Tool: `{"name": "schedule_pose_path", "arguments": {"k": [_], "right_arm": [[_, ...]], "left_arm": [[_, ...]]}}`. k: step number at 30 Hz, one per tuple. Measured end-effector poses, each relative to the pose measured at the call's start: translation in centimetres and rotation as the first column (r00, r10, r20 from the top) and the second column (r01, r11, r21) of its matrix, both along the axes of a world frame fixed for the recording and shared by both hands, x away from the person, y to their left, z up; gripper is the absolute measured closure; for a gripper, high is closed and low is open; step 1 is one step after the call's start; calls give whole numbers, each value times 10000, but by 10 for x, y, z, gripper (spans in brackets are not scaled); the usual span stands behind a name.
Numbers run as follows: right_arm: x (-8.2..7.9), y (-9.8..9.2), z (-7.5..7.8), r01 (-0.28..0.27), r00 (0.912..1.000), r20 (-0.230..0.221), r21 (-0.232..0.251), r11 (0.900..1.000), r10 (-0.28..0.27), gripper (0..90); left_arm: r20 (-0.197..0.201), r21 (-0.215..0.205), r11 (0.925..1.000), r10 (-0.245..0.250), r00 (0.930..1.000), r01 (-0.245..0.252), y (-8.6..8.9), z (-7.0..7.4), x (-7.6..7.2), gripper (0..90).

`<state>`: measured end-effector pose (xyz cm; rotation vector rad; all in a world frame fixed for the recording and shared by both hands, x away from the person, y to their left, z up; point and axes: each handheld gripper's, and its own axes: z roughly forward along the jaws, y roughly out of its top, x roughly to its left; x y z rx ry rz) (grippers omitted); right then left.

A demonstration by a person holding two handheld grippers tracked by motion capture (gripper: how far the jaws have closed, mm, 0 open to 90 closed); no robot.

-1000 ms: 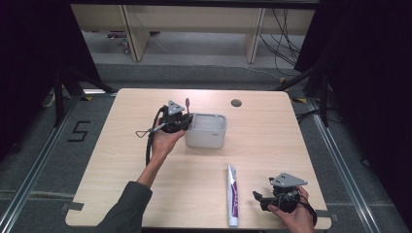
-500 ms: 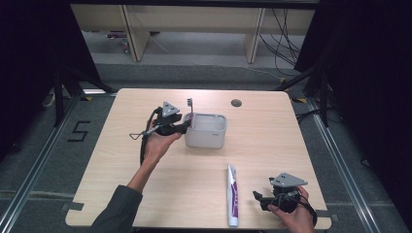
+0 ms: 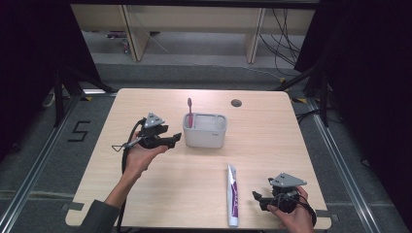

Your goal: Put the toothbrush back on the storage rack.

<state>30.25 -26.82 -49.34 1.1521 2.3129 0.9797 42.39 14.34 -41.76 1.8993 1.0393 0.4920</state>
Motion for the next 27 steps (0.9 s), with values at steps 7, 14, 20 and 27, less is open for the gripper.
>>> {"name": "schedule_pose_path", "arguments": {"k": [7,14,20,27], "right_arm": [[0,0,0,32,10000,-51,-43,10000,-32,240],[0,0,1,-17,10000,-13,-43,10000,17,240],[1,0,0,-157,9999,11,-47,9999,157,240],[2,0,0,-258,9996,112,-162,9995,260,240]], "left_arm": [[-121,-444,9990,-61,9999,55,6,-13,-16,356],[-217,-123,9995,-311,9993,308,9,-18,-21,341],[-206,-57,9991,-410,9989,409,12,-29,-30,295],[-324,-45,9994,-355,9988,354,19,-36,-40,265]]}}
